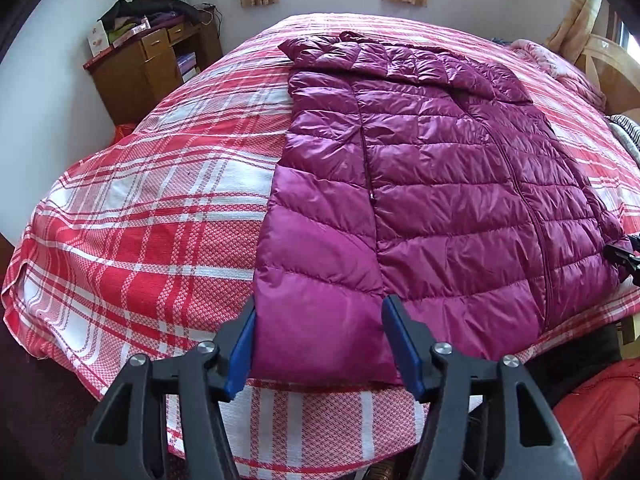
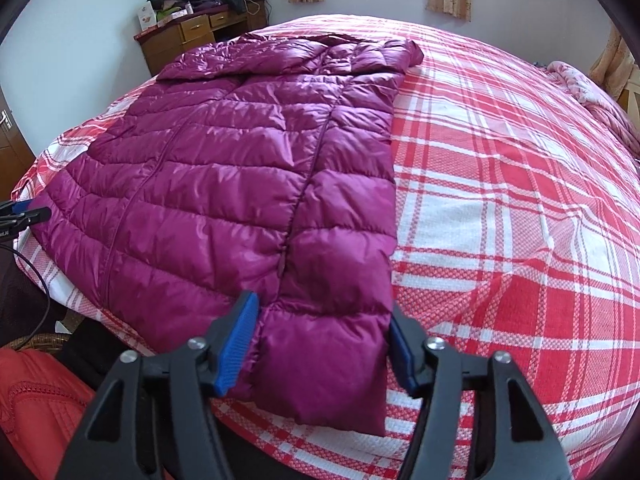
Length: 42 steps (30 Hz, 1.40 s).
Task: Fold large clothes
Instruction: 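Release the jacket and lift both grippers away, then grasp the hem end of the jacket strip with both grippers, then lift the held hem and fold it toward the collar with both grippers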
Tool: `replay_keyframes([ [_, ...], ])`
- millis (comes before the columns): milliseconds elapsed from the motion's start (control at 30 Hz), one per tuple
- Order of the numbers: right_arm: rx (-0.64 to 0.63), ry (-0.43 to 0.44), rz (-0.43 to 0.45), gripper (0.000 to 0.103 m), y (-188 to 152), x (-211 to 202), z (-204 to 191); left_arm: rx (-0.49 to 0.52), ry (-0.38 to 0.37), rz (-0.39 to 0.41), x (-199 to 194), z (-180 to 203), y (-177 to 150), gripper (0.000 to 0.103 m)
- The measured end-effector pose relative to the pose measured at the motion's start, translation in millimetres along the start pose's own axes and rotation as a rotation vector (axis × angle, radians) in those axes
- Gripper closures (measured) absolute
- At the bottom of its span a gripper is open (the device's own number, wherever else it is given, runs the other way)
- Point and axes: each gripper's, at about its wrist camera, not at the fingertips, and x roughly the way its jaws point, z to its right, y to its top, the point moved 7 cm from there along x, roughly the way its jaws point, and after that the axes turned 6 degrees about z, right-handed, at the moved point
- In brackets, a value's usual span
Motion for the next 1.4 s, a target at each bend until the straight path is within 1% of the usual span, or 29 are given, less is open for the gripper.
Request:
replay_keyframes([
  [33, -0.004, 0.001, 0.000, 0.044, -1, 1, -1, 0.003, 0.000, -0.001, 0, 1, -1, 0.044],
  [67, -0.007, -0.002, 0.001, 0.044, -1, 2, -1, 0.008, 0.005, 0.000, -1, 2, -1, 0.048],
  [100, -0.012, -0.005, 0.001, 0.046, -1, 2, -2, 0.017, 0.015, 0.003, -1, 3, -1, 0.053],
  [133, -0.019, -0.003, 0.000, 0.050, -1, 2, -4, 0.022, 0.021, 0.007, -2, 3, 0, 0.056],
  [167, -0.025, 0.010, -0.004, 0.063, -1, 2, -6, 0.025, 0.016, 0.010, -3, 4, 0, 0.064],
  [200, -0.026, 0.027, -0.011, 0.075, -1, 2, -8, 0.024, -0.007, 0.011, -4, 6, 0, 0.072],
  [233, -0.022, 0.043, -0.017, 0.078, -1, 3, -10, 0.021, -0.039, 0.011, -5, 9, 0, 0.076],
  [267, -0.020, 0.044, -0.020, 0.080, -1, 3, -11, 0.013, -0.070, 0.003, -4, 12, -1, 0.085],
  [333, -0.021, 0.043, -0.019, 0.080, -2, 4, -12, 0.013, -0.100, -0.009, -1, 17, -4, 0.086],
  [433, 0.004, 0.062, -0.017, 0.080, -2, 4, -10, 0.036, -0.113, -0.021, 4, 22, -10, 0.086],
  [533, 0.039, 0.098, -0.006, 0.078, -2, 3, -7, -0.004, -0.128, -0.035, 8, 17, -11, 0.086],
  [567, 0.057, 0.111, -0.007, 0.076, -2, 2, -6, -0.018, -0.137, -0.038, 9, 15, -11, 0.086],
  [633, 0.097, 0.155, -0.015, 0.068, -2, 2, -3, -0.052, -0.162, -0.036, 9, 11, -12, 0.086],
  [667, 0.122, 0.184, -0.017, 0.062, -2, 2, -3, -0.065, -0.172, -0.035, 9, 11, -11, 0.086],
  [700, 0.140, 0.198, -0.018, 0.060, -2, 2, -3, -0.072, -0.178, -0.033, 8, 10, -12, 0.086],
  [767, 0.144, 0.199, -0.020, 0.060, -1, 3, -4, -0.078, -0.185, -0.026, 8, 11, -12, 0.086],
  [800, 0.129, 0.190, -0.022, 0.067, -2, 2, -5, -0.082, -0.191, -0.021, 7, 11, -12, 0.086],
  [833, 0.105, 0.156, -0.023, 0.077, -1, 2, -5, -0.090, -0.202, -0.014, 5, 11, -11, 0.088],
  [867, 0.085, 0.140, -0.029, 0.083, -1, 2, -5, -0.110, -0.229, -0.004, 3, 11, -10, 0.092],
  [900, 0.079, 0.144, -0.027, 0.086, 0, 1, -6, -0.125, -0.249, 0.001, 1, 11, -8, 0.093],
  [933, 0.073, 0.141, -0.018, 0.086, 2, -2, -7, -0.144, -0.273, 0.010, -2, 10, -6, 0.093],
  [1033, 0.034, 0.133, 0.016, 0.088, 8, -14, -11, -0.172, -0.299, 0.032, -10, 6, 0, 0.094],
  [1100, 0.027, 0.148, 0.046, 0.089, 13, -27, -12, -0.179, -0.311, 0.045, -15, 4, 2, 0.095],
  [1200, 0.048, 0.181, 0.081, 0.089, 21, -46, -8, -0.189, -0.371, 0.074, -30, 5, 7, 0.095],
  [1300, 0.060, 0.213, 0.111, 0.090, 27, -64, -4, -0.176, -0.429, 0.130, -51, 8, 17, 0.095],
  [1400, 0.055, 0.211, 0.127, 0.090, 34, -75, 0, -0.163, -0.482, 0.197, -75, 12, 28, 0.095],
])
